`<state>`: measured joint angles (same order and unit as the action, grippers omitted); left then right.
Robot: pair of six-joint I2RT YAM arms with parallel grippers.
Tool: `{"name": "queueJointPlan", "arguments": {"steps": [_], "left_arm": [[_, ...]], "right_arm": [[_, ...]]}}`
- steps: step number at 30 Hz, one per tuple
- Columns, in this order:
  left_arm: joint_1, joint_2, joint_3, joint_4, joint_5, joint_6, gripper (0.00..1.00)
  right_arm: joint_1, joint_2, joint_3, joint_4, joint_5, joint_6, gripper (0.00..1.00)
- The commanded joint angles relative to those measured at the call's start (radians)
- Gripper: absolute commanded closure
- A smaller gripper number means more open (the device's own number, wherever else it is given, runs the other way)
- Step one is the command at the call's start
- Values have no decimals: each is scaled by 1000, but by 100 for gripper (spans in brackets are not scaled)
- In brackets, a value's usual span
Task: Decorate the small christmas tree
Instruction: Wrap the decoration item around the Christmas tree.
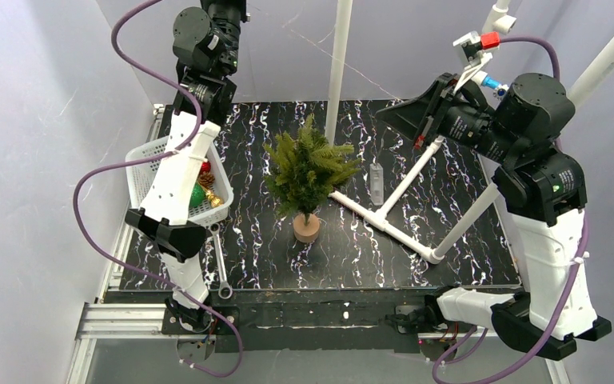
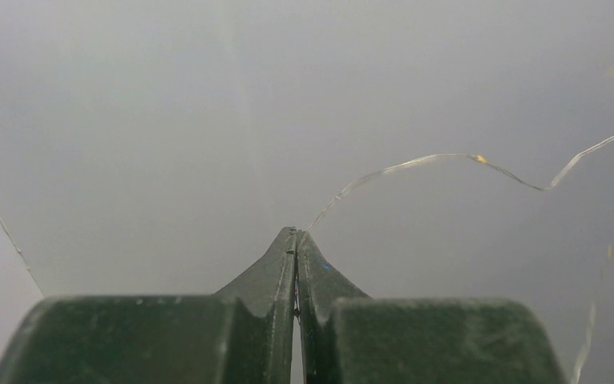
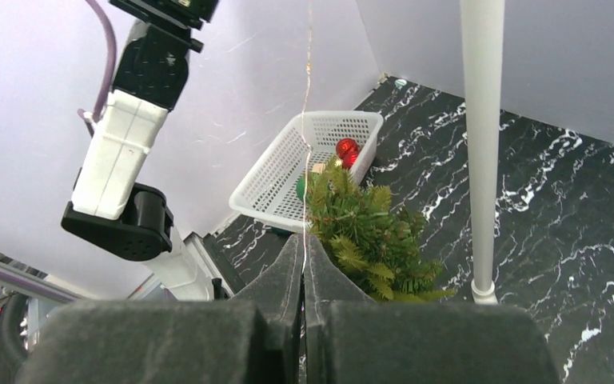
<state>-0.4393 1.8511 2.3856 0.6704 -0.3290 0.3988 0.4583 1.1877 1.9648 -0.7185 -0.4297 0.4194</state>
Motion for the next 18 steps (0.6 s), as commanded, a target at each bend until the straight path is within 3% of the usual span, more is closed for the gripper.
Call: {"name": "queueJointPlan", "arguments": {"steps": [1, 6, 18], "left_arm": [[24, -41, 8, 73, -10, 6, 100], [37, -56, -106, 100, -22, 69, 100], [57, -16, -312, 128, -82, 46, 100]], "right_arm": [[-7, 7, 3, 113, -63, 12, 99], [-7, 35, -19, 94, -66, 13, 99], [-7, 57, -37, -8, -15, -16, 99]]}}
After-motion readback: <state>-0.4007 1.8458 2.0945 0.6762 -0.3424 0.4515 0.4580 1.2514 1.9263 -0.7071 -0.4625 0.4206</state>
